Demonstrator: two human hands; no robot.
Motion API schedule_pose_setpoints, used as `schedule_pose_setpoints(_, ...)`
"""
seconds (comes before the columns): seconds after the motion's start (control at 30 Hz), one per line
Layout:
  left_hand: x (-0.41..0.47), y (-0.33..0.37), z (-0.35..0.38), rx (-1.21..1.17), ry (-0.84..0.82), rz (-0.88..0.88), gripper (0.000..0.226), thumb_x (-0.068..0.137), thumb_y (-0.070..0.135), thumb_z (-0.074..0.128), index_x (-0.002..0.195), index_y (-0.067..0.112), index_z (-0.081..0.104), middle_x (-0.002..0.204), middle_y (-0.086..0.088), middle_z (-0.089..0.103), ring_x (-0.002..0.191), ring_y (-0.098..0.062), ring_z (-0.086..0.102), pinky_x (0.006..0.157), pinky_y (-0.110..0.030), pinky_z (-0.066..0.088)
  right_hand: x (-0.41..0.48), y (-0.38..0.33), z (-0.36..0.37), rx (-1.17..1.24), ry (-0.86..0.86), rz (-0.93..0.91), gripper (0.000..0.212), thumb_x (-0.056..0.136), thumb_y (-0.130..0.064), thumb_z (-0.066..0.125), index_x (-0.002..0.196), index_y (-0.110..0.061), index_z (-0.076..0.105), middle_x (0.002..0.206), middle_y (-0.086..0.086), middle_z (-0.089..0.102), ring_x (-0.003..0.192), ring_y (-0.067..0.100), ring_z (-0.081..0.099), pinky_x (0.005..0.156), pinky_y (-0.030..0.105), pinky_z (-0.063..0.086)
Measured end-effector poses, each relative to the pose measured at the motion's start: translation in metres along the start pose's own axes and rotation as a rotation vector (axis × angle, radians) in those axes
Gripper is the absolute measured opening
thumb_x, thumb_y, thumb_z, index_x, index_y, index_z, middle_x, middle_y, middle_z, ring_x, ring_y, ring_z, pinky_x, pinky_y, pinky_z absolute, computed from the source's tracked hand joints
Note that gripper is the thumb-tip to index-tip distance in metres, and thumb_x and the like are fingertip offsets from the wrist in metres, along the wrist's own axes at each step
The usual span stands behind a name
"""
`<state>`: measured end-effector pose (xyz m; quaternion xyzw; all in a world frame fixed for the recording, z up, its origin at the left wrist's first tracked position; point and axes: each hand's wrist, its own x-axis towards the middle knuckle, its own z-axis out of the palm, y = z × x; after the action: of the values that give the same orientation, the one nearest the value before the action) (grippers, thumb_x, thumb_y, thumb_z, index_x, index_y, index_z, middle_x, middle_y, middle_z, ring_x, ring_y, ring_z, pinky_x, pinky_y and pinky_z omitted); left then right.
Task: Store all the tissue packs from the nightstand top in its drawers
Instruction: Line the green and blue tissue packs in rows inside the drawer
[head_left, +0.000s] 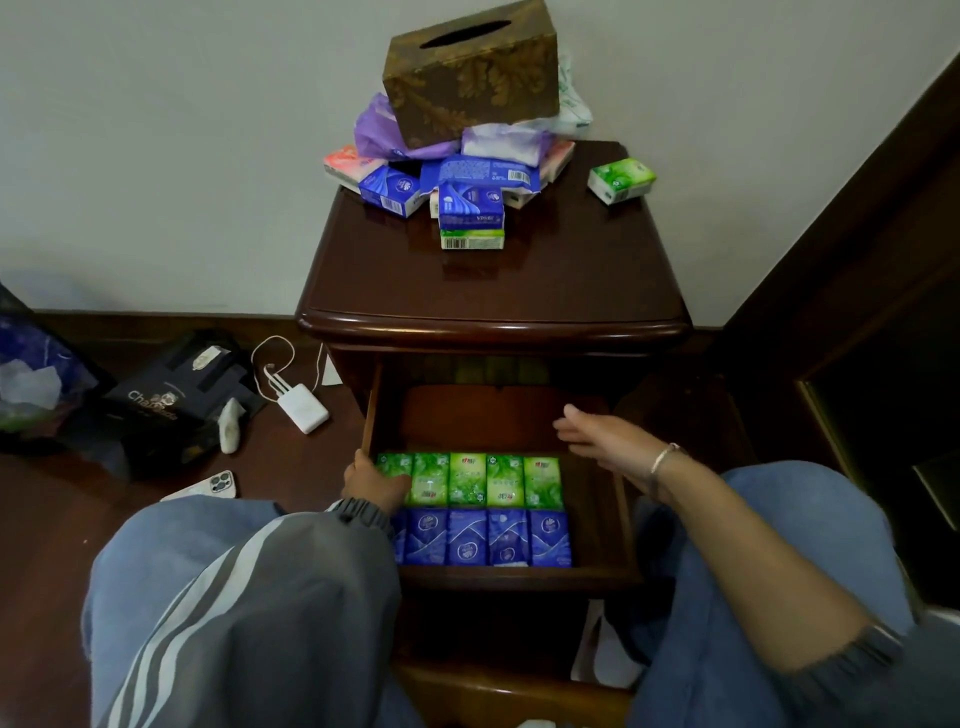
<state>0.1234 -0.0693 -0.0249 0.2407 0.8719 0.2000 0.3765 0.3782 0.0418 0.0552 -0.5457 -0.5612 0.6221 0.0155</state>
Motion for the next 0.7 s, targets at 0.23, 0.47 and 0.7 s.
schedule_pose_setpoints(0.23, 0.001, 0.007, -0.016, -0.148, 0.144, 0.066, 0.052, 0.085, 0.013, 0.061, 0.132, 0.0, 0.043, 0.129, -0.024, 0.053, 0.115, -0.04, 0.053, 0.092, -0.041, 0.043, -0.03, -0.052, -0.059, -0.25, 1.05, -0.503, 0.028, 0.09, -0.025, 0.056, 0.115, -0.015, 0.063, 0.116, 0.005, 0.065, 0.112, 0.023, 0.056, 0.091, 0.029, 0.041)
schedule_pose_setpoints(0.47, -0.005, 0.034, -0.065, -0.477, 0.491, 0.215, 0.048, 0.085, 0.002, 0.056, 0.132, 0.0, 0.045, 0.128, -0.02, 0.053, 0.118, -0.035, 0.053, 0.096, -0.034, 0.042, 0.053, -0.085, -0.092, -0.438, 0.873, 0.002, 0.076, 0.091, -0.058, 0.037, 0.149, -0.013, 0.018, 0.155, 0.011, 0.021, 0.141, 0.033, 0.021, 0.112, 0.049, 0.024)
schedule_pose_setpoints(0.7, -0.005, 0.1, -0.104, -0.48, 0.686, 0.631, 0.034, 0.088, 0.006, 0.055, 0.121, 0.004, 0.052, 0.117, -0.012, 0.049, 0.104, -0.029, 0.057, 0.094, -0.044, 0.048, 0.069, -0.077, -0.088, -0.418, 1.036, 0.014, 0.073, 0.085, -0.065, 0.033, 0.145, -0.021, 0.029, 0.143, 0.01, 0.043, 0.125, 0.035, 0.047, 0.094, 0.047, 0.041)
